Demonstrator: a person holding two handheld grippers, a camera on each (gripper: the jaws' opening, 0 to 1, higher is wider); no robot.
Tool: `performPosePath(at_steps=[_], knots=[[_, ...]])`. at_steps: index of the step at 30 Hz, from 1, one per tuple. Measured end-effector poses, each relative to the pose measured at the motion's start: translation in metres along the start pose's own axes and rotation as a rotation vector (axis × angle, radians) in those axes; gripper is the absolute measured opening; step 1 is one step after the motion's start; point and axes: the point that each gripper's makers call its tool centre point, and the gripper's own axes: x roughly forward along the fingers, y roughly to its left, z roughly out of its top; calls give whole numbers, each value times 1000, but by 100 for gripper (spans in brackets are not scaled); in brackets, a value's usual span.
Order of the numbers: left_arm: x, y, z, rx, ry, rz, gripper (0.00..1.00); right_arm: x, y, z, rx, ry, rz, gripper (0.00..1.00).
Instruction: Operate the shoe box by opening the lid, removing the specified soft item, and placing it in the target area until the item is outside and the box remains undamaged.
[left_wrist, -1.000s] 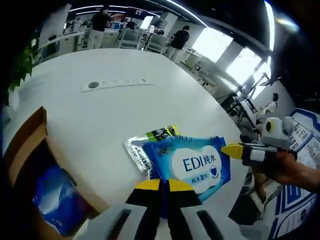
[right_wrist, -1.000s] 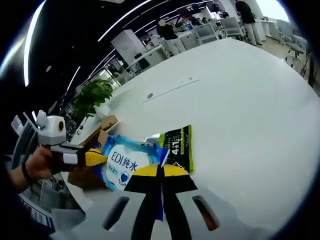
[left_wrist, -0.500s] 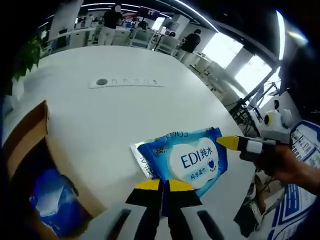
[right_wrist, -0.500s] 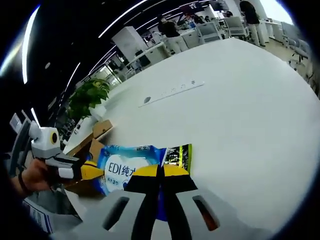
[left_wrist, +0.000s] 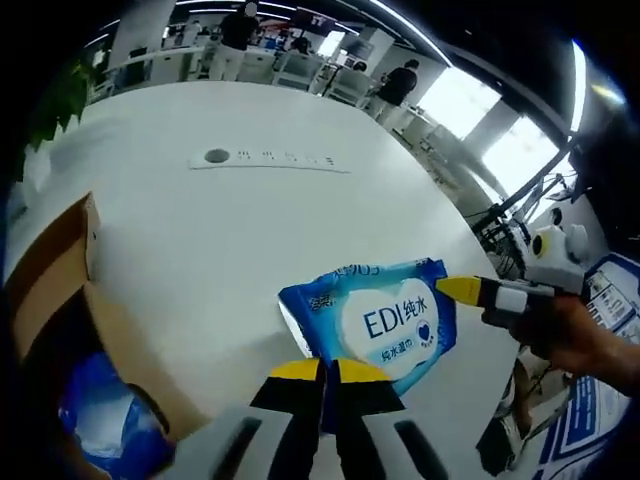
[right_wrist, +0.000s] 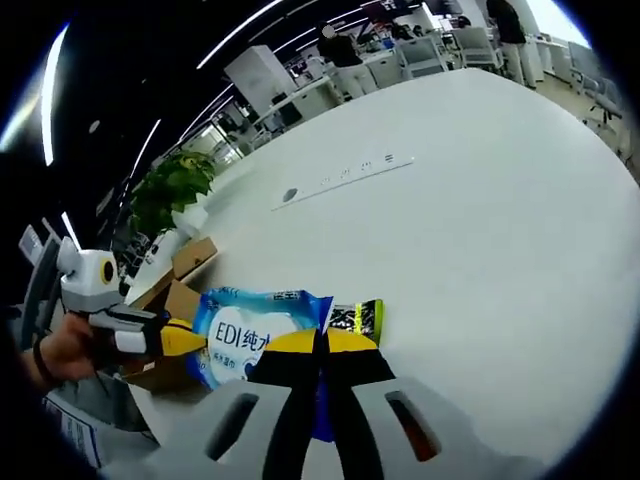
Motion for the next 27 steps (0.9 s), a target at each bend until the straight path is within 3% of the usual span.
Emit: performPosePath(at_steps=[14, 21, 27], knots=[[19, 6, -10, 3, 59, 28, 3, 12, -17, -10, 37, 34, -17, 0], [19, 7, -9, 6, 59, 35, 3, 13, -17, -11, 28, 36, -22, 0], [12, 16, -9, 61, 56, 82, 3, 13, -17, -8, 31, 24, -16, 1]])
